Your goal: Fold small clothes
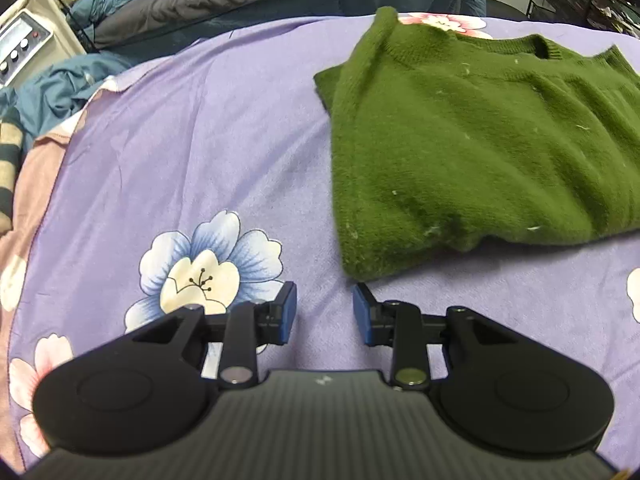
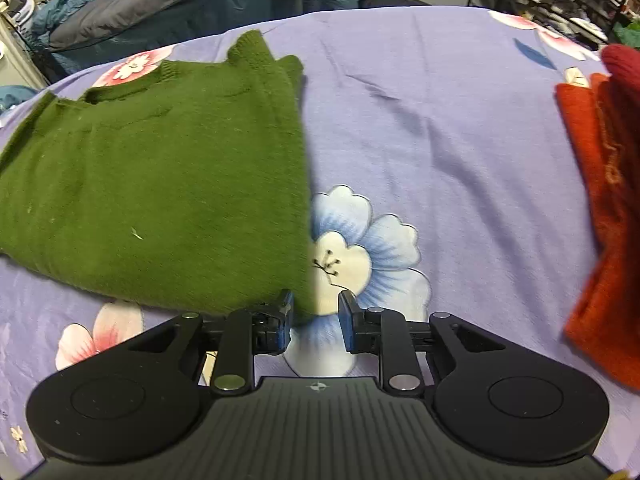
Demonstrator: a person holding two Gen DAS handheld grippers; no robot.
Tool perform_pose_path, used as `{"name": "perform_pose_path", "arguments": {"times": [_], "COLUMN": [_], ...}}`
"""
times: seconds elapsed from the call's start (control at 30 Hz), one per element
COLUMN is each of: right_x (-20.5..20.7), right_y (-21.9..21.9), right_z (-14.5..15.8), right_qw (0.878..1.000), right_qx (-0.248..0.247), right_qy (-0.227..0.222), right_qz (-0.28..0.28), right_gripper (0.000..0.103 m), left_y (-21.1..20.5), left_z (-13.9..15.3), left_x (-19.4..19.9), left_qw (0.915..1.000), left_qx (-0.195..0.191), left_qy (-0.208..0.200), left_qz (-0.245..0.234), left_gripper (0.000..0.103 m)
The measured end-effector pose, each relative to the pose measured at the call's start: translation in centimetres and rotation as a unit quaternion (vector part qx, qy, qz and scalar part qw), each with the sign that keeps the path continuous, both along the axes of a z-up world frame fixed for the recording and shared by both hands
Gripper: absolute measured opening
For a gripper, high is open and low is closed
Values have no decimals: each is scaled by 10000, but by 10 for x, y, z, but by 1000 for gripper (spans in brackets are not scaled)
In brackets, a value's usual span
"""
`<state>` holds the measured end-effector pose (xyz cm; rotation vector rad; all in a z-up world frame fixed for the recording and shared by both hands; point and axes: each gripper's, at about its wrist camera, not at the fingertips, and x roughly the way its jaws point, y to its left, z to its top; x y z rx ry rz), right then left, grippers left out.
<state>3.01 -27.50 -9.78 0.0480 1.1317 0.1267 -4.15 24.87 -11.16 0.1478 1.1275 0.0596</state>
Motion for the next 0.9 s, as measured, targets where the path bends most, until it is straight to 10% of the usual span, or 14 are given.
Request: {"name": "perform_pose_path", "arguments": {"times": [0.57,0.77,0.9], "right_x": [-26,-20,-5], "right_y": [-30,-33,-37], "right_z": [46,67,70], "right_qw": [9971,9934,9893], "right_qx": [480,828,1199], "right_qy": [-547,-784,-735], "right_qz": [-209,141,387], "right_gripper": [54,79,99], "left_y": [-122,-210,-280], "left_z": [54,48,38], "left_x": [-3,-6,-10], "left_qw": [9912,9737,9455], "left_qx": [-42,91,426], "left_qy": [-657,-918,-1106], "left_qz": [-1152,-2082,-3033], "left_gripper": [81,96,100]}}
